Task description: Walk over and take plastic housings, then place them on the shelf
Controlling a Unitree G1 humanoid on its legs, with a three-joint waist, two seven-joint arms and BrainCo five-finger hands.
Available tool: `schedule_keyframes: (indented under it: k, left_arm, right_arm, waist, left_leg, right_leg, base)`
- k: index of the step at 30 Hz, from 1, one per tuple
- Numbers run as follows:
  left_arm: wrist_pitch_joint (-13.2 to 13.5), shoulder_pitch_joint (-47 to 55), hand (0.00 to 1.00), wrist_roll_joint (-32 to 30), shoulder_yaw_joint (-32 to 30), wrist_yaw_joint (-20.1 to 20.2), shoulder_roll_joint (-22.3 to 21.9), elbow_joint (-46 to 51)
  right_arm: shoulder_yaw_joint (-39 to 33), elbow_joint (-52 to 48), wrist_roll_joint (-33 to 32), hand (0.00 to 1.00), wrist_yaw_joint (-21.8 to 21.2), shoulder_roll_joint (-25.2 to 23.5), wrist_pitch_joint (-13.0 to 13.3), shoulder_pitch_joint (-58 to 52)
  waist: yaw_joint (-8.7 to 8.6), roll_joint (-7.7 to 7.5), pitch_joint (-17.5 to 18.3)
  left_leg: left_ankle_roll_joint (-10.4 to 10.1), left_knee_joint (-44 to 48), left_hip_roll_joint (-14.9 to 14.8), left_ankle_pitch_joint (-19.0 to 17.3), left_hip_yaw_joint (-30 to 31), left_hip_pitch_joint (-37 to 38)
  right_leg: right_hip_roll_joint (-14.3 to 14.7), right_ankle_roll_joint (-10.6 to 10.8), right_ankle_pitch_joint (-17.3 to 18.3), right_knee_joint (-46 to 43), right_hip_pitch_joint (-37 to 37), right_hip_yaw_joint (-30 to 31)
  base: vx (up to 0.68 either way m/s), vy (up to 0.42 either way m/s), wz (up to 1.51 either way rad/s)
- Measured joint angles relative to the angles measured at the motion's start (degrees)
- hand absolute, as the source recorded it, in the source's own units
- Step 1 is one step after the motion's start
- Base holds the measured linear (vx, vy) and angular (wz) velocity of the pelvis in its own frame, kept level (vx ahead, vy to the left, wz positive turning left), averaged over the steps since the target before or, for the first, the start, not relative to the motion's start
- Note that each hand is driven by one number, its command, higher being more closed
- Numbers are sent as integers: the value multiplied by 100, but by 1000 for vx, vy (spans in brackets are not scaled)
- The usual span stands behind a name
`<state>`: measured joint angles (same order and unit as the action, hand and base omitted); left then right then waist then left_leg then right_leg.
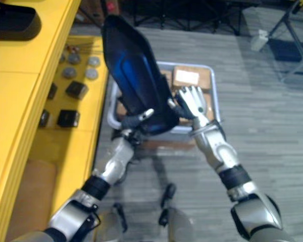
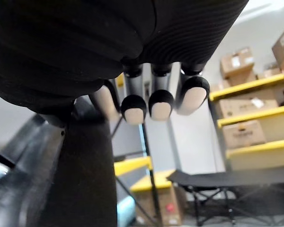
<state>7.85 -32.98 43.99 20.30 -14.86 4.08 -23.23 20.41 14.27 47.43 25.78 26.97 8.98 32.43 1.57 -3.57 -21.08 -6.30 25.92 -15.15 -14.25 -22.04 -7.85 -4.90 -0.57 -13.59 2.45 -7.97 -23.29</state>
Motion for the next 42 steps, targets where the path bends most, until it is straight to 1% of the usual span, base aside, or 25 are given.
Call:
schedule_keyframes:
  k: [3, 5, 9, 10, 12, 15, 17, 19, 20, 22, 23, 24, 25, 26, 27, 28, 29, 31, 33, 34, 35, 37, 39, 40, 42]
  left_arm:
    - [100, 133, 100, 11, -32, 1, 21, 1]
    - [93, 229, 100, 103, -32, 47, 27, 1]
    - [101, 404, 100, 319, -11, 360, 131, 1]
    - [118, 441, 100, 327, 19, 405, 170, 1]
    - [179, 490, 100, 323, 54, 464, 241, 3]
    - [275, 704, 100, 319, 63, 478, 243, 91]
    - [329, 765, 100, 209, 57, 431, 244, 92]
    - [343, 823, 100, -104, 57, 243, 246, 130]
    - [376, 842, 100, -518, 57, -21, 244, 156]
    - [376, 845, 100, -891, 57, -249, 242, 186]
    - [379, 892, 100, -1387, -2, -467, 210, 316]
    - [395, 928, 100, -1570, -27, -531, 189, 426]
    - [428, 1040, 100, -1871, -103, -652, 110, 668]
    - [435, 1158, 100, -2216, -190, -793, -34, 855]
    - [434, 1209, 100, -2362, -212, -878, -102, 883]
    - [414, 1317, 100, -2701, -256, -1072, -217, 874]
    - [393, 1366, 100, -2863, -298, -1174, -255, 874]
    - [288, 1571, 100, -3395, -413, -1504, -290, 862]
    - [186, 1692, 100, -3633, -577, -1747, -277, 853]
    - [185, 1775, 100, -3768, -730, -1894, -276, 849]
    - [185, 1834, 100, -3830, -890, -2021, -277, 837]
    - [193, 1891, 100, -3850, -1065, -2125, -286, 835]
    - [205, 2008, 100, -3977, -1262, -2243, -300, 835]
    - [246, 2112, 100, -4002, -1396, -2265, -327, 845]
    - [385, 2265, 100, -3988, -1506, -2249, -358, 938]
  right_arm:
    - [8, -55, -13, 100, 31, -75, 131, -217]
    - [5, -103, -49, 100, 37, -149, 138, -383]
    - [17, -247, -167, 100, -84, -194, 216, -585]
    - [27, -263, -171, 0, -97, -197, 247, -634]
    - [88, -263, -288, 0, -117, -224, 265, -650]
    - [119, -267, -546, 0, -178, -299, 478, -715]
    - [149, -282, -699, 0, -263, -329, 502, -766]
    - [177, -282, -994, 0, -341, -360, 502, -883]
    - [257, -283, -1572, 0, -391, -380, 550, -1012]
    - [244, -344, -2105, 0, -478, -455, 608, -1141]
    - [193, -631, -2648, 0, -582, -607, 607, -1330]
    - [133, -769, -2811, 0, -606, -685, 609, -1408]
    - [38, -1088, -3123, 0, -672, -847, 611, -1539]
    - [-79, -1436, -3416, 0, -744, -995, 613, -1637]
    - [-137, -1598, -3551, 0, -780, -1054, 616, -1662]
    - [-290, -1949, -3857, 0, -853, -1147, 627, -1659]
    - [-402, -2123, -4017, 0, -858, -1180, 647, -1649]
    - [-949, -2664, -4457, 0, -868, -1216, 768, -1609]
    - [-1389, -2901, -4806, 0, -862, -1207, 820, -1636]
    - [-1667, -3012, -4987, 0, -853, -1195, 821, -1656]
    - [-1940, -3134, -5134, 0, -824, -1179, 821, -1731]
    - [-2286, -3298, -5251, 0, -808, -1153, 822, -1940]
    - [-2585, -3411, -5407, 0, -812, -1115, 805, -2336]
    - [-2815, -3412, -5664, 0, -844, -1118, 748, -2800]
    - [-2948, -3383, -6022, 0, -921, -1152, 601, -3194]
  waist:
    - [-5, -6, 2]
    - [-10, -26, 12]
    - [-27, -156, 90]
    - [-35, -176, 103]
    - [-36, -206, 121]
    - [-32, -218, 129]
    - [-28, -249, 148]
    - [-6, -287, 173]
    - [15, -303, 183]
    - [14, -304, 184]
    - [7, -306, 215]
    - [6, -306, 226]
    - [0, -303, 278]
    - [-3, -286, 375]
    - [-11, -272, 455]
    - [-37, -239, 623]
    - [-38, -220, 670]
    - [-83, -182, 827]
    - [-123, -172, 939]
    - [-167, -151, 968]
    - [-237, -125, 1027]
    - [-258, -89, 1064]
    - [-270, -14, 1149]
    - [-299, 45, 1215]
    - [-343, 97, 1254]
  left_leg:
    - [-2, -65, 30, 2, -47, 124]
    - [-4, -126, 40, 3, -61, 205]
    - [-5, -167, 77, 4, -71, 290]
    - [-5, -183, 81, 4, -75, 324]
    - [-5, -210, 91, 4, -103, 378]
    - [-5, -264, 102, 3, -177, 491]
    - [-7, -261, 99, -1, -176, 502]
    - [-7, -250, 91, -3, -174, 518]
    - [-7, -252, 87, -3, -175, 581]
    - [-7, -252, 86, -4, -168, 593]
    - [-5, -251, 88, -8, -175, 606]
    - [-4, -251, 89, -9, -179, 610]
    - [-4, -258, 90, -9, -197, 625]
    - [-6, -287, 98, -8, -221, 692]
    - [-6, -305, 103, -8, -226, 695]
    - [-13, -356, 124, -2, -246, 746]
    - [-13, -373, 135, -2, -277, 792]
    - [-14, -463, 173, -1, -378, 929]
    - [-14, -545, 202, 2, -490, 1025]
    - [-13, -567, 214, 1, -545, 1100]
    - [-13, -583, 225, 1, -554, 1101]
    - [-18, -639, 244, 5, -599, 1157]
    - [-31, -703, 251, 13, -665, 1210]
    - [-41, -768, 265, 19, -685, 1267]
    - [-46, -789, 268, 22, -692, 1287]
  right_leg:
    - [-3, 0, -1, 10, 67, 29]
    - [-5, 1, -1, 36, 140, 40]
    - [6, 29, -33, 162, 217, 59]
    - [2, 36, -38, 176, 247, 67]
    - [-4, 44, -61, 204, 277, 94]
    - [-10, 45, -61, 208, 373, 127]
    - [-9, 45, -61, 210, 386, 126]
    - [-6, 45, -61, 210, 407, 126]
    - [-4, 45, -61, 211, 441, 127]
    - [-3, 45, -60, 214, 487, 125]
    - [-3, 52, -56, 215, 501, 118]
    - [-3, 54, -54, 215, 501, 118]
    - [-4, 65, -46, 216, 501, 124]
    - [-3, 70, -42, 216, 510, 138]
    - [-5, 73, -40, 216, 508, 140]
    - [-8, 75, -39, 215, 516, 153]
    - [-7, 75, -39, 215, 541, 167]
    - [-12, 109, -23, 216, 608, 268]
    - [-18, 136, -11, 217, 608, 317]
    - [-19, 192, 31, 217, 632, 360]
    - [-25, 195, 33, 218, 625, 367]
    - [-35, 195, 34, 217, 626, 396]
    - [-46, 196, 35, 217, 616, 455]
    - [-46, 202, 39, 217, 628, 463]
    - [-44, 204, 41, 217, 638, 469]
  base:
    - [41, 90, -4]
    - [41, 76, -2]
    - [37, 76, -1]
    - [50, 86, -4]
    - [42, 87, -6]
    - [30, 89, -6]
    - [11, 73, -1]
    - [2, 65, 0]
    - [6, 69, -1]
    - [-1, 58, 1]
    - [-4, 50, 0]
    - [5, 76, -2]
    - [22, 79, -6]
    - [30, 80, -5]
    - [52, 74, -5]
    - [53, 59, -5]
    - [69, 81, -11]
    - [40, 73, -18]
    - [17, 57, -23]
    - [9, 71, -21]
    - [12, 71, -11]
    - [18, 68, -10]
    - [38, 83, -15]
    - [59, 73, -3]
    - [53, 67, -2]
